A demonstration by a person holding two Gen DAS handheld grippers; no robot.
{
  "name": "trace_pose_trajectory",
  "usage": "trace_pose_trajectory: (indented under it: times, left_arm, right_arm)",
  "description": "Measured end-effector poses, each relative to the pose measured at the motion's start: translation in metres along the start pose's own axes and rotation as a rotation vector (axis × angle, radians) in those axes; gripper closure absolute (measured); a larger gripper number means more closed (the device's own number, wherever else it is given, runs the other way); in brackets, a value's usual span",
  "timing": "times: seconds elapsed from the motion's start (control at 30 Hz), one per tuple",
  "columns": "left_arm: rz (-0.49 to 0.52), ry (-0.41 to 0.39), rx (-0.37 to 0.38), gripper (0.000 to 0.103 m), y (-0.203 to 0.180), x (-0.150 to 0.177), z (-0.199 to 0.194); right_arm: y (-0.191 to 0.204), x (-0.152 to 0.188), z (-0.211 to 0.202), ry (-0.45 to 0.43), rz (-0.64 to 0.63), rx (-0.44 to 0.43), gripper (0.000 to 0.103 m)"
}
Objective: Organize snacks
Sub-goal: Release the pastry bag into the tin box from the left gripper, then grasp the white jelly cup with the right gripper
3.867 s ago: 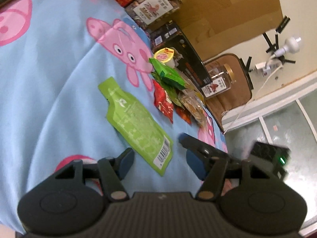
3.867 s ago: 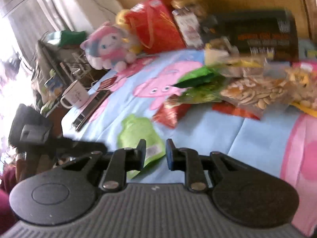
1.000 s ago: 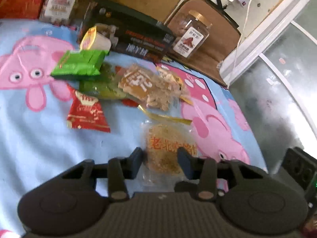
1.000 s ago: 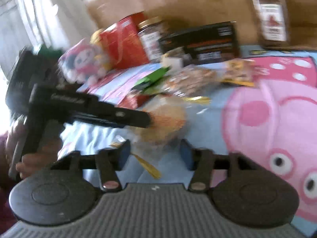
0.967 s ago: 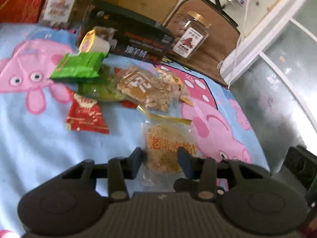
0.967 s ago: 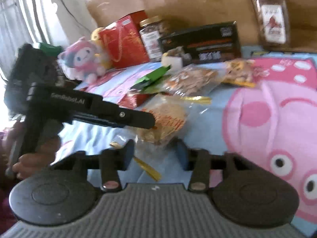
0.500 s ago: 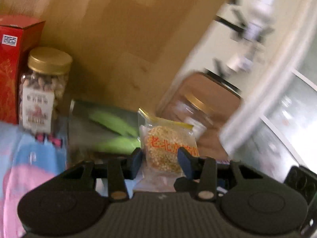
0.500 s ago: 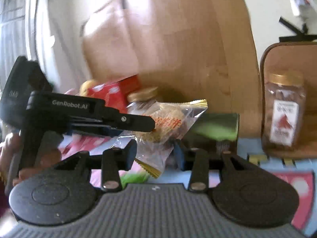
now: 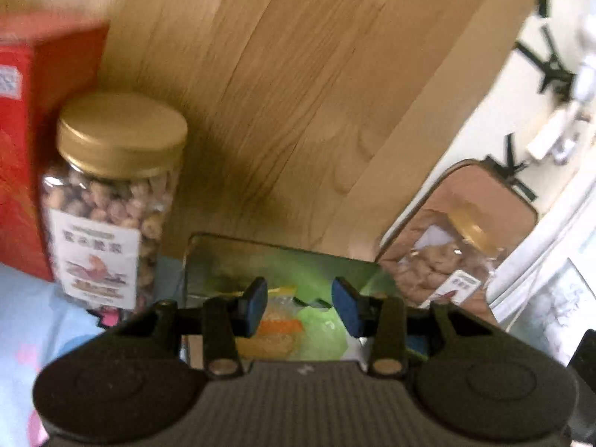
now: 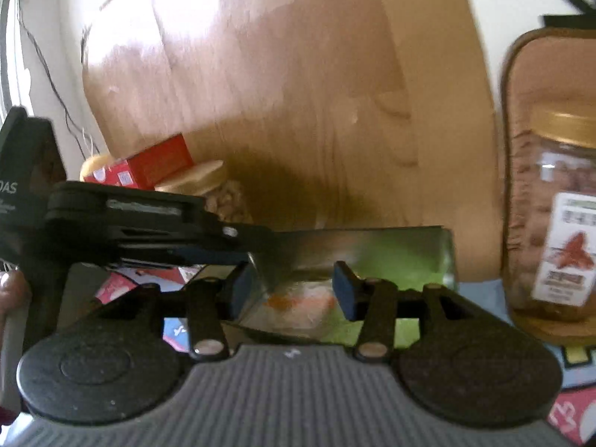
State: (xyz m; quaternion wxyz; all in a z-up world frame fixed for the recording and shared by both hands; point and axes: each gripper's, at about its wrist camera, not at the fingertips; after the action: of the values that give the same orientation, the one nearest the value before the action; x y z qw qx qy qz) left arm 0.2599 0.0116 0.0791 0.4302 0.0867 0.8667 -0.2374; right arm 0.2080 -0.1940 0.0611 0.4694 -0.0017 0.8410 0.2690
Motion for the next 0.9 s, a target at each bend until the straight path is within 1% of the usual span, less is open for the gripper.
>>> trace_pose_trajectory:
  times: [0.1, 0.17, 0.2, 0.27, 0.33, 0.43, 0.5, 0.53, 0.6, 0.63, 0.7, 0.77, 0.87, 0.9]
  left_arm:
    - [0.050, -0.038, 0.002, 0.063, -0.007, 0.010, -0.038]
    - [0.101, -0.054, -0.023, 0.062, -0.015, 0.031, -0.066]
    - [0.129, -0.059, -0.048, 0.062, -0.018, 0.045, -0.079]
    - [0.154, -0.053, -0.076, 0.062, -0.019, 0.070, -0.099]
    - [0.122, -0.019, -0.082, 0.062, -0.007, 0.093, -0.120]
    - [0.053, 0.019, -0.087, 0.062, 0.010, 0.125, -0.135]
    - [0.013, 0.033, -0.104, 0.062, 0.021, 0.136, -0.136]
    - [-0.029, 0.036, -0.107, 0.062, 0.028, 0.139, -0.136]
    - [-0.097, 0.032, -0.077, 0.062, 0.039, 0.140, -0.132]
    - [-0.123, 0.038, -0.069, 0.062, 0.041, 0.138, -0.126]
    - [-0.151, 0.046, -0.045, 0.062, 0.046, 0.137, -0.119]
    - [-0.160, 0.048, -0.047, 0.062, 0.044, 0.138, -0.112]
    - [-0.162, 0.037, -0.046, 0.062, 0.043, 0.138, -0.107]
    - [-0.161, 0.035, -0.047, 0.062, 0.042, 0.138, -0.106]
  right_arm:
    - [-0.006, 0.007, -0.040, -0.047, 0.052, 0.005, 0.052]
    - [-0.010, 0.017, -0.071, -0.058, 0.099, 0.005, 0.052]
    - [-0.012, 0.024, -0.086, -0.058, 0.110, 0.006, 0.052]
    - [-0.014, 0.042, -0.112, -0.043, 0.134, 0.007, 0.052]
    - [-0.013, 0.061, -0.130, -0.009, 0.170, 0.002, 0.052]
    - [-0.008, 0.083, -0.142, 0.021, 0.222, -0.010, 0.052]
    - [0.003, 0.086, -0.128, 0.070, 0.251, -0.059, 0.052]
    - [0.009, 0.086, -0.117, 0.098, 0.279, -0.087, 0.052]
    - [0.019, 0.084, -0.094, 0.151, 0.323, -0.136, 0.052]
    - [0.024, 0.082, -0.082, 0.166, 0.322, -0.139, 0.052]
    - [0.029, 0.075, -0.057, 0.188, 0.320, -0.123, 0.052]
    - [0.030, 0.071, -0.037, 0.203, 0.341, -0.100, 0.052]
    - [0.033, 0.067, -0.017, 0.187, 0.288, -0.016, 0.051]
    - [0.035, 0.067, -0.011, 0.183, 0.271, 0.000, 0.050]
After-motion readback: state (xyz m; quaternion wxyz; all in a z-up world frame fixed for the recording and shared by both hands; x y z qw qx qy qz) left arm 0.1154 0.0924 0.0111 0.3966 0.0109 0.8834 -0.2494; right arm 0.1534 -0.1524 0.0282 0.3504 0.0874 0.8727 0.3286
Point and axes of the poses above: each gripper's, at about its wrist camera, not at the fingertips, and z roughly the way its jaws point, y to its left, x to its underside, and after that the axes turned 10 degrees about z, right-handed
